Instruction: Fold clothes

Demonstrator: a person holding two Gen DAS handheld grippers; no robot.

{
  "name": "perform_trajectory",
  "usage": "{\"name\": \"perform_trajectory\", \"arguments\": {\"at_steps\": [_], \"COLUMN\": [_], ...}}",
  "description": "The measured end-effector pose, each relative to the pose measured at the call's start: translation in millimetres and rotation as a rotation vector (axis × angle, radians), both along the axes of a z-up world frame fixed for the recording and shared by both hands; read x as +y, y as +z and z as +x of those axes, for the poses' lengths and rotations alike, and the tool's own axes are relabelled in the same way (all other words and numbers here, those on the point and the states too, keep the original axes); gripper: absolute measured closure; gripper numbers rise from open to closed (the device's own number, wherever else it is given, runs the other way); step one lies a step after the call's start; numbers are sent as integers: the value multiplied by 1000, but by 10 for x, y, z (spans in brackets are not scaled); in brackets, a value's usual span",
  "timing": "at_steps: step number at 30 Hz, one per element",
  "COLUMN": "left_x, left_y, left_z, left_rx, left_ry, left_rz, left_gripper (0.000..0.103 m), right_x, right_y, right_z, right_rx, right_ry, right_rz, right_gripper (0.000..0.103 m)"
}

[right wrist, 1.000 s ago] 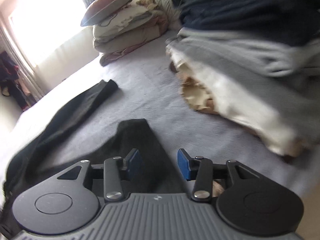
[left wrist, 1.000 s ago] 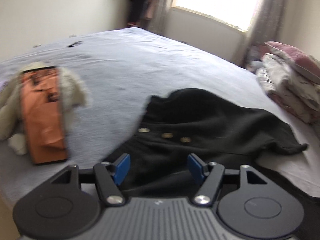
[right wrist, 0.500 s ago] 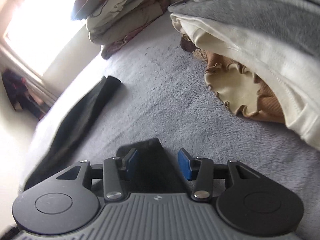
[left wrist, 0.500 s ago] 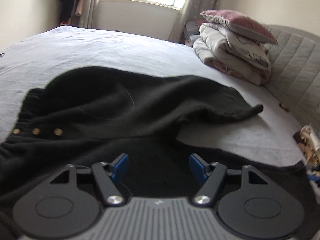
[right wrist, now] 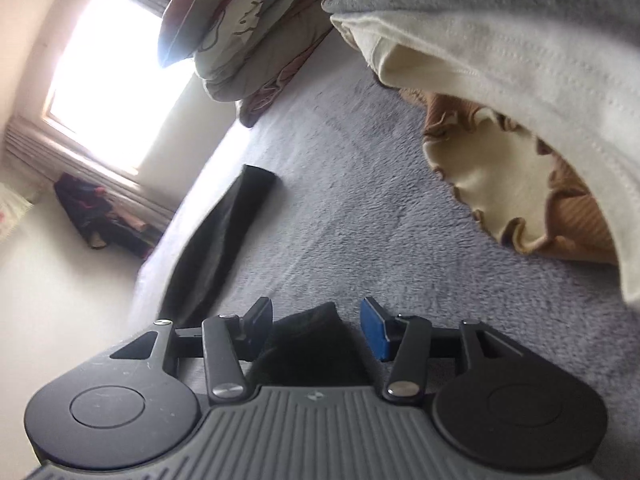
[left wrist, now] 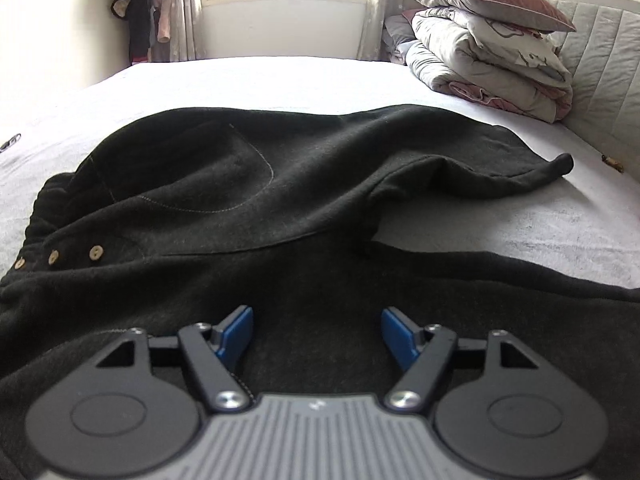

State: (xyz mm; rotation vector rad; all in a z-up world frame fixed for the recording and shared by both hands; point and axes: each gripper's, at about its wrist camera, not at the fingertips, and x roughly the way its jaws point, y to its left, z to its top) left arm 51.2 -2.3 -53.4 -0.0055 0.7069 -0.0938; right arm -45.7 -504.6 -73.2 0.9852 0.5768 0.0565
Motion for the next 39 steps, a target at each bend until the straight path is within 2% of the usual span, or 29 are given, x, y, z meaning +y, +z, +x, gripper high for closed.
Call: {"name": "perform_trajectory", "arguments": {"at_steps": [2, 5, 9, 13, 18, 21, 24, 27, 30, 32, 35, 39], "left_x": [2, 18, 22, 8, 7, 1, -2, 1, 4, 6, 10, 16], "left_y": [-4, -9, -15, -27, -29, -33, -36, -35, -35, -35, -35, -32], "left_z": [-5, -19, -25, -24, -28, -25, -26, -27, -27, -28, -29, -29], "left_rx": [-4, -6, -7, -11, -13, -15, -16, -16, -16, -17, -17, -17], "left_ry": [-3, -5, -3, -2, -1, -1, -1, -1, -1, -2, -2, -2], "left_rz": [4, 2, 0, 5, 5, 9, 11, 9, 7, 5, 3, -1], "left_gripper": [30, 30, 30, 29, 29, 29, 29, 29, 29, 29, 29, 29], "right_x": [-14, -1, -28, -17, 10, 40, 88, 157, 208, 245, 339, 398], "right_y": [10, 62, 124, 177, 286, 360, 349, 359, 392, 411, 407, 360], "right_z": [-32, -96, -195, -233, -265, -242, -133, -72, -55, -30, 32, 85], "right_rx": [-20, -42, -99, -106, -162, -153, -98, -56, -35, -22, 27, 86], "right_ry": [24, 57, 66, 70, 100, 69, 46, 4, -39, -65, -80, -70], "right_rz": [32, 47, 114, 105, 111, 45, -13, -104, -195, -245, -374, -486], "right_gripper": [52, 62, 63, 63, 77, 77, 77, 87, 93, 93, 93, 86]}}
